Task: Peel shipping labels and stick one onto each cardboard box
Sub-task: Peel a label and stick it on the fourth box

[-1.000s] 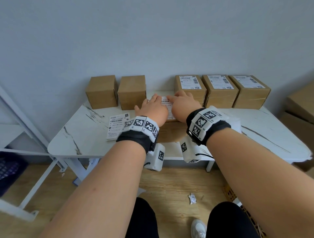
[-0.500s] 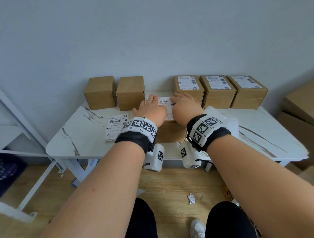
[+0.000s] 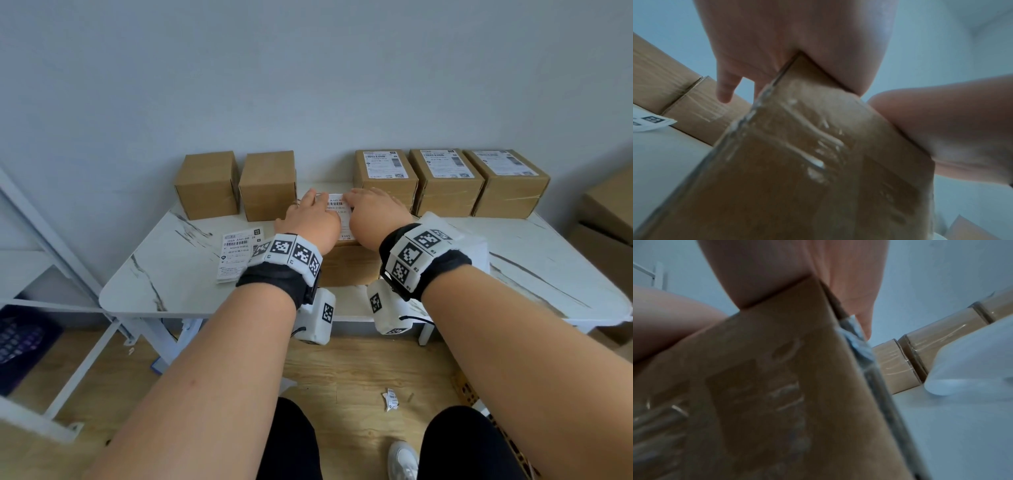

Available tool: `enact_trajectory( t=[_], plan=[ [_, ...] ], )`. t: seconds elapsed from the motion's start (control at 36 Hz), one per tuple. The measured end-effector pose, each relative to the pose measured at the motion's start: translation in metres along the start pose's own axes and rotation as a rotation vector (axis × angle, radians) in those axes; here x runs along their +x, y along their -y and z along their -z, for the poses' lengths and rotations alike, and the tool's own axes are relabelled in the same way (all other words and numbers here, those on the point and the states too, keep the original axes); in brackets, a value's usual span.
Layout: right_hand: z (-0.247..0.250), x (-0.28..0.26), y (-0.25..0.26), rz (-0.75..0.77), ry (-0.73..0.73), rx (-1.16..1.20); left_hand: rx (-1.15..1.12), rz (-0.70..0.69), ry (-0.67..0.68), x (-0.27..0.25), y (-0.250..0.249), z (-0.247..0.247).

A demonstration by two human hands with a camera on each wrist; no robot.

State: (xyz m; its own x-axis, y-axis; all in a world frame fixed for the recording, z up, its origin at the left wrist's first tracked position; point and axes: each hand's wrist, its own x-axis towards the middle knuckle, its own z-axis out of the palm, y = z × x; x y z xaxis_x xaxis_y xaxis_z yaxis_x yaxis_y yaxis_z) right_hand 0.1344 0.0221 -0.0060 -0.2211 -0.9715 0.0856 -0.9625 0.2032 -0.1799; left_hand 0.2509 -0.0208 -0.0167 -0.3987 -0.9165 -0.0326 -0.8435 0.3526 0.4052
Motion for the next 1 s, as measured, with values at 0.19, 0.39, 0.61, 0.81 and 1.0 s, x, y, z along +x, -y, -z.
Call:
enact_trajectory(
  t=[0.19, 0.39, 0.61, 0.81, 1.0],
  plan=[
    [-0.004, 0.009, -0.003, -0.066, 0.012, 0.109, -0.031, 0.011, 0.019, -0.001, -0.002, 0.001],
    [-0.009, 0.009, -0.004, -0.136, -0.010, 0.247, -0.153, 0.081, 0.011, -0.002, -0.003, 0.001],
    [-0.009, -0.007, -0.006, -0.163, -0.065, 0.372, -0.196, 0.175, -0.028, -0.003, -0.003, -0.001],
    [-0.008, -0.034, -0.005, -0.209, -0.040, 0.395, 0.065, 0.134, -0.128, -0.017, -0.008, 0.000],
    [-0.004, -0.038, -0.008, -0.144, 0.001, 0.386, -0.110, 0.073, -0.283, -0.026, -0.004, 0.001]
  ],
)
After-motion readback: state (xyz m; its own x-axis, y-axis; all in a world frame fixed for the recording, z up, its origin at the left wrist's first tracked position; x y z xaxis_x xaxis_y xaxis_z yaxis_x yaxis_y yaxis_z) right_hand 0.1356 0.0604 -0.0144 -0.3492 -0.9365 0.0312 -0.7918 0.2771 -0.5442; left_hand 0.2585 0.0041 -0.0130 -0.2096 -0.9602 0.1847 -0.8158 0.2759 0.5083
